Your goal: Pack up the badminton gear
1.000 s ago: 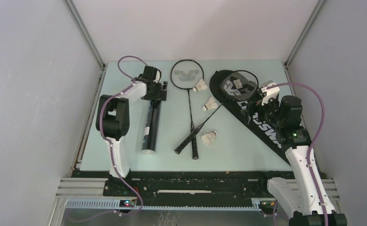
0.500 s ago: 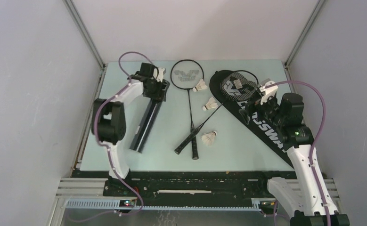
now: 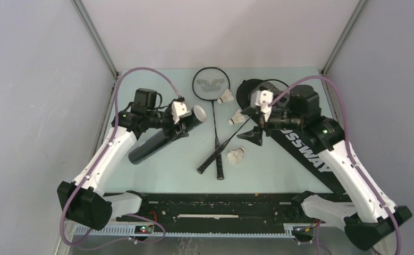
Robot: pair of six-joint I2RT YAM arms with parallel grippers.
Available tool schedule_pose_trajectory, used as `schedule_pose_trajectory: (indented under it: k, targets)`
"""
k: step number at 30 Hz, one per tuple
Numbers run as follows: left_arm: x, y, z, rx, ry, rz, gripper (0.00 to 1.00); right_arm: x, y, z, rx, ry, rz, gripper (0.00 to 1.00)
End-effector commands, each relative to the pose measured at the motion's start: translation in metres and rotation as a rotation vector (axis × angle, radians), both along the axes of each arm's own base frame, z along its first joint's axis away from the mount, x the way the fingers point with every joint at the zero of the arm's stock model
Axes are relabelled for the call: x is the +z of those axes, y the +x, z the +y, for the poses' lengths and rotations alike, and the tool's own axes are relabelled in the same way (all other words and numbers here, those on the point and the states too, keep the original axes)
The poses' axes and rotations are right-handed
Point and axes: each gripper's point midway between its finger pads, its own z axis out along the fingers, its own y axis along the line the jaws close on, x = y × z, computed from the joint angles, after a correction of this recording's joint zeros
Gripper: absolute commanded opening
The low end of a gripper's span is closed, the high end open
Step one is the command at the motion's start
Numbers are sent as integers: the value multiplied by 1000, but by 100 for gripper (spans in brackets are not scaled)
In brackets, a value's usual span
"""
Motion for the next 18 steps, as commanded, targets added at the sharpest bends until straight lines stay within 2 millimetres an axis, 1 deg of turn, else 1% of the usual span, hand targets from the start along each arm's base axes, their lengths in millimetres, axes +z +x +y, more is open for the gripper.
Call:
schedule_pose_trajectory:
  k: [1, 2, 7, 12, 14, 18]
  targets:
    - [1, -43, -18, -194, -44, -19, 33, 15, -22, 31, 168, -48, -85, 87]
    - [2, -50, -21, -213, -55, -19, 32, 12, -30, 40, 206, -62, -82, 87]
    - [4, -79, -34, -292, -110, -13, 29, -4, -45, 71, 310, -114, -58, 85]
    - [4, -89, -38, -320, -132, -22, 27, -15, -47, 93, 329, -178, -51, 79]
    - [5, -92, -39, -331, -140, -23, 27, -15, -46, 100, 328, -189, -52, 75]
    - [6, -94, -43, -339, -158, -12, 26, -30, -48, 111, 332, -238, -59, 66]
